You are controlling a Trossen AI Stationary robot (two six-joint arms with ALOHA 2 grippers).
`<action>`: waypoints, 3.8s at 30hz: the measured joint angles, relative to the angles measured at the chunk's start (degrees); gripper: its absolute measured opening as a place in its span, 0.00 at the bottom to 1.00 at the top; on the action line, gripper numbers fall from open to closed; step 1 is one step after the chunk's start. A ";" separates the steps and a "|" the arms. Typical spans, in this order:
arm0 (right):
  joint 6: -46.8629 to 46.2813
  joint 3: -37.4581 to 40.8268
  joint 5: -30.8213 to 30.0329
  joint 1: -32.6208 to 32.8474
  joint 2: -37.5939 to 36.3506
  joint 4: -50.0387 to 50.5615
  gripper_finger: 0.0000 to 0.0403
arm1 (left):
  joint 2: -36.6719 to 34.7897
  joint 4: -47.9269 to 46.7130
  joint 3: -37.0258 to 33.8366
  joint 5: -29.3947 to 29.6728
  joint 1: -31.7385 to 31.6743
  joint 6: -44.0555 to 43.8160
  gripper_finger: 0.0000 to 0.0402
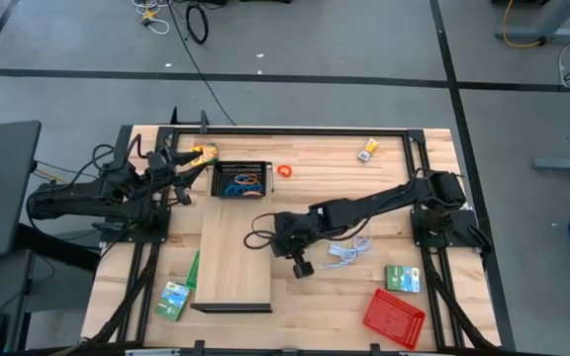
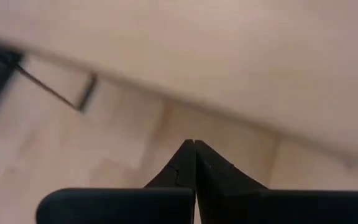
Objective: Pick & Place Office Desk Supplies
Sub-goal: Put the orange spiral keychain into the green bin
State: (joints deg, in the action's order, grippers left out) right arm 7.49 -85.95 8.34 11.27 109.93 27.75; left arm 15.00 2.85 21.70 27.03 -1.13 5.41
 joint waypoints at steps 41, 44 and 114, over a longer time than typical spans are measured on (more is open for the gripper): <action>18.95 -15.08 7.32 -43.40 15.16 14.31 0.45 | 0.02 -1.75 0.00 0.40 -0.04 1.57 0.42; 19.30 -20.23 7.89 -42.97 19.36 18.41 0.45 | 0.02 -1.75 0.00 1.01 -0.04 1.72 0.42; 30.92 -29.94 -7.19 -33.86 23.96 37.86 0.47 | 0.02 -2.35 0.00 0.75 0.00 2.62 0.42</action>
State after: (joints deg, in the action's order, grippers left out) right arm 38.40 -115.90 1.15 -22.59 133.89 65.60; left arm 15.03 0.51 21.69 27.77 -1.13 8.03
